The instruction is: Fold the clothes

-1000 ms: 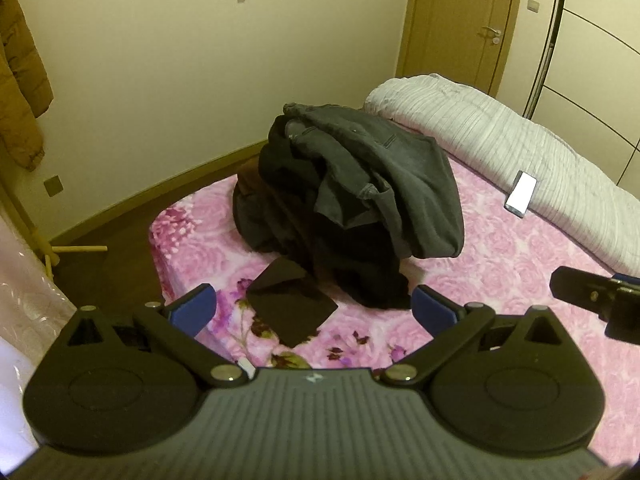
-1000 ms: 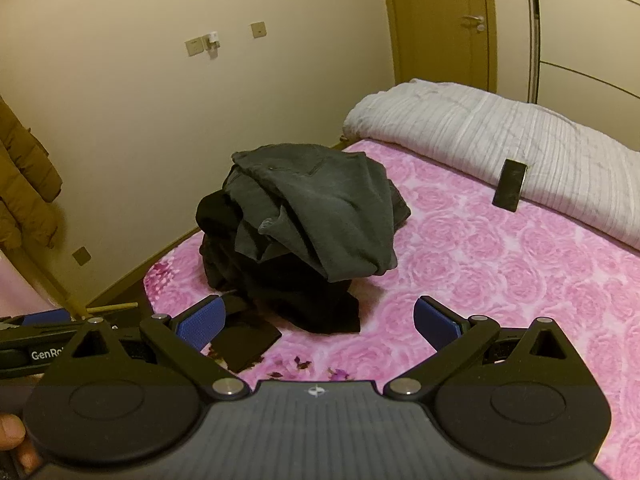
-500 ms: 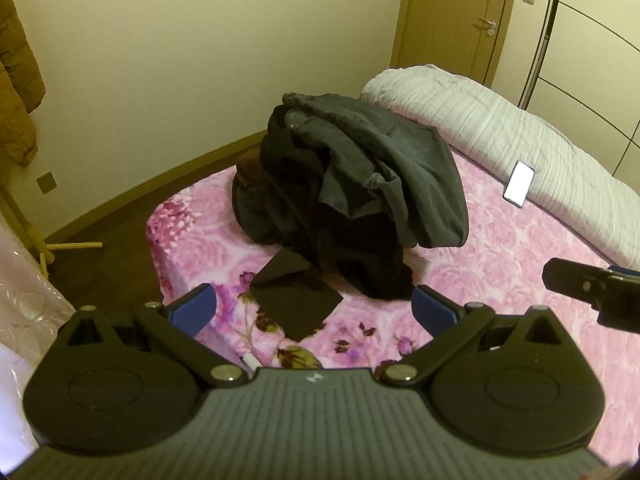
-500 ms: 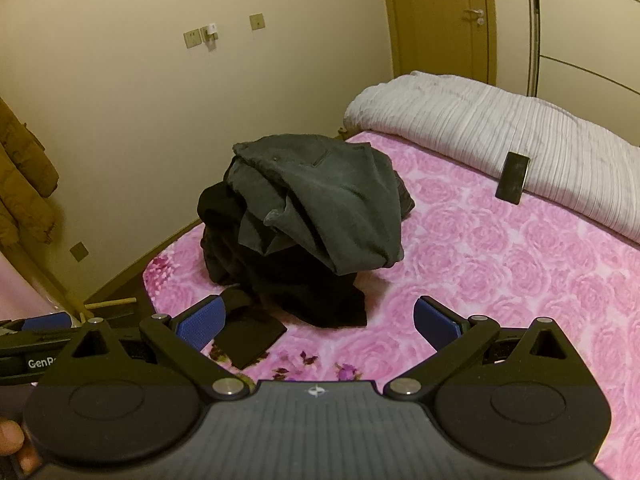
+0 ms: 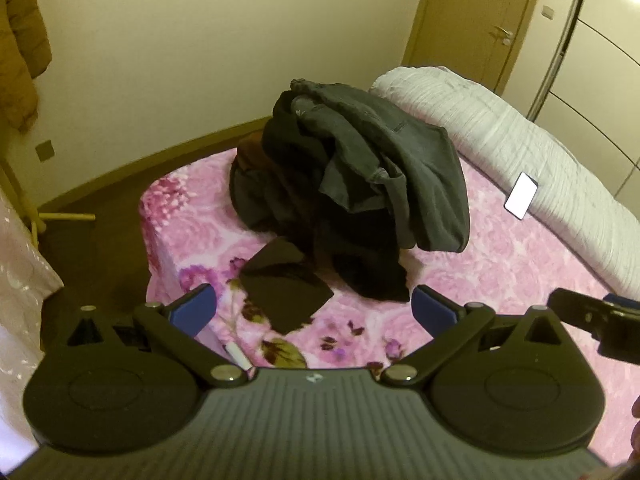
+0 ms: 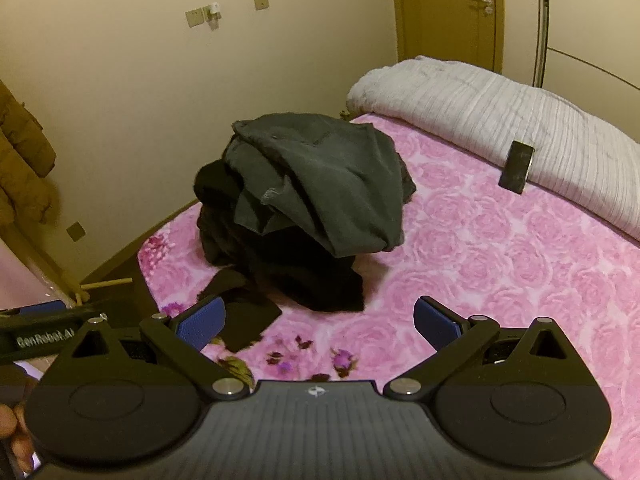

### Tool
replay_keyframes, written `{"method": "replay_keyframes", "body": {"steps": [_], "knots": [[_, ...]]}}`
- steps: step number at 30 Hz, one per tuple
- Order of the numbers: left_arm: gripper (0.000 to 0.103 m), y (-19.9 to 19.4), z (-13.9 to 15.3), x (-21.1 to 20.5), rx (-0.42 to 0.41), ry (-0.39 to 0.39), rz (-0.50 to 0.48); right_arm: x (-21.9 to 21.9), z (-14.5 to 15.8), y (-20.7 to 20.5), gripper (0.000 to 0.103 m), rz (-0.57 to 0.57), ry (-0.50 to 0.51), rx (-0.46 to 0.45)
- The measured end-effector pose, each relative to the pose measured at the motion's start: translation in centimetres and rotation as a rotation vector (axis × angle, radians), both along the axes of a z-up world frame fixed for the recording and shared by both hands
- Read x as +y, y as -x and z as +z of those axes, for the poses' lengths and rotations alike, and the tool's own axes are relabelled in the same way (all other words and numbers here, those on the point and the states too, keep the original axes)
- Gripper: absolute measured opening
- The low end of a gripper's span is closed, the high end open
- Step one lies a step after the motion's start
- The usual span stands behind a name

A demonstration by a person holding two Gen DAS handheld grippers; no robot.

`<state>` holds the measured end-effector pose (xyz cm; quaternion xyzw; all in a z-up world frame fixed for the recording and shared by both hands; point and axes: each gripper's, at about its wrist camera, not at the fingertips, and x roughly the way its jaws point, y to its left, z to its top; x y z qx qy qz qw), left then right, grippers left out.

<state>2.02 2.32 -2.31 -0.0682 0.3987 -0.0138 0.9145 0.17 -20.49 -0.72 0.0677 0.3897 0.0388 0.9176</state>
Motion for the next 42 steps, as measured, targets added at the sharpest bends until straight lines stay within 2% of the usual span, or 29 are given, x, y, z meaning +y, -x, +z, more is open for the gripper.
{"method": "replay_keyframes", "body": {"steps": [5, 7, 10, 13, 17, 20, 25, 30, 36, 42], "knots": [[0.103, -1.6, 1.2, -1.3, -0.040, -0.041, 0.029, -2.7, 0.1, -2.2, 0.103, 0.026, 0.002, -0.016], [0.103, -2.4, 1.5, -1.4, -0.069, -0.049, 0.034, -3.6, 0.5, -3.5, 0.103, 0.063, 0.002, -0.057], [0.103, -3.8, 1.8, -1.0, -0.061, -0.040, 0.055, -4.4, 0.8, -5.5, 0.103, 0.118, 0.018, -0.106], [0.103, -6.3, 2.1, -0.4, -0.067, -0.049, 0.044, -4.9, 1.6, -7.1, 0.103, 0.139, -0.003, -0.125], [0.103, -10.3, 2.1, 0.6, -0.075, -0.058, 0.021, -3.6, 2.0, -10.2, 0.103, 0.201, 0.045, -0.157], [0.103, -15.0, 1.3, 1.9, -0.081, -0.061, -0.006, -2.1, 1.6, -13.6, 0.103, 0.220, 0.072, -0.160], [0.103, -23.9, -1.4, 3.8, -0.028, -0.073, -0.093, 2.0, -0.4, -21.2, 0.103, 0.241, 0.136, -0.120], [0.103, -30.9, -3.4, 5.1, -0.002, -0.103, -0.173, 6.7, -3.6, -30.2, 0.103, 0.264, 0.168, -0.017], [0.103, -36.5, -5.1, 6.4, 0.037, -0.099, -0.238, 9.9, -6.8, -36.8, 0.103, 0.307, 0.196, 0.049], [0.103, -39.1, -6.3, 6.8, 0.067, -0.105, -0.242, 11.6, -9.5, -39.8, 0.102, 0.379, 0.247, 0.087]]}}
